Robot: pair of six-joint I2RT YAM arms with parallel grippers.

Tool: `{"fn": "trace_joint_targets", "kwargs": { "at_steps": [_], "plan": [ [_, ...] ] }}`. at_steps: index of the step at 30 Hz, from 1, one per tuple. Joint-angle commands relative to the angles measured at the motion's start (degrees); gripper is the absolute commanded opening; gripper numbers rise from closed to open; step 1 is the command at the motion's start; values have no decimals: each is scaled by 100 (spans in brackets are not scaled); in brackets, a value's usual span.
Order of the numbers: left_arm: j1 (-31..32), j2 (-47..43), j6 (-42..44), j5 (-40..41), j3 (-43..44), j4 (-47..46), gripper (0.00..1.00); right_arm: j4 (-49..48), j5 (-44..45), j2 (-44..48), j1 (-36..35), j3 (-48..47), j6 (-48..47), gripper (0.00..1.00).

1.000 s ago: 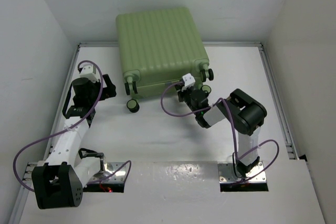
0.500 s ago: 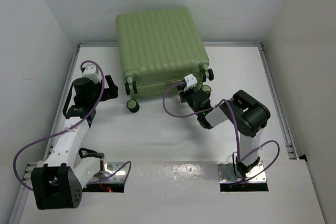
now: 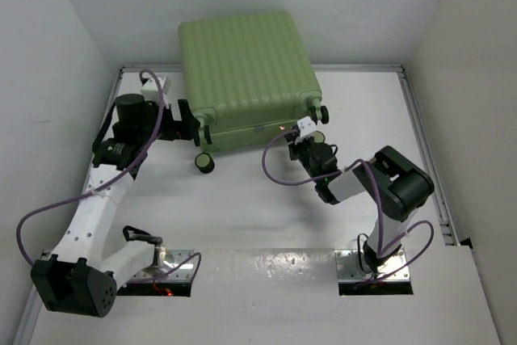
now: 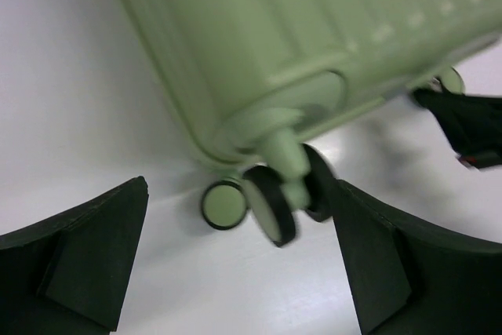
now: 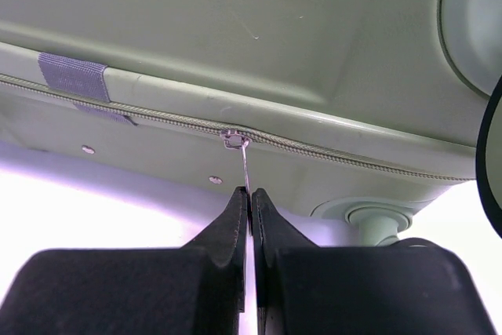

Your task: Pack the luggage

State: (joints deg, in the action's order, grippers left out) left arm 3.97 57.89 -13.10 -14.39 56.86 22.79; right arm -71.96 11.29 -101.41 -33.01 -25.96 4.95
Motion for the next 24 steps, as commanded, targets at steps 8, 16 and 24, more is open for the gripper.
{"fn": "trace_joint_targets", "kwargs": {
  "at_steps": [8,16,24],
  "plan": [
    [1158,433,-658,981,510,560,100,-1584,198,-20,164,-296,76,0],
    [1958,1715,-868,2739,1571,1550,100,-1531,119,-46,138,-419,15,0],
    [1959,2016,-747,3197,1706,1536,53,-1172,567,-37,208,-411,-170,0]
  ]
}}
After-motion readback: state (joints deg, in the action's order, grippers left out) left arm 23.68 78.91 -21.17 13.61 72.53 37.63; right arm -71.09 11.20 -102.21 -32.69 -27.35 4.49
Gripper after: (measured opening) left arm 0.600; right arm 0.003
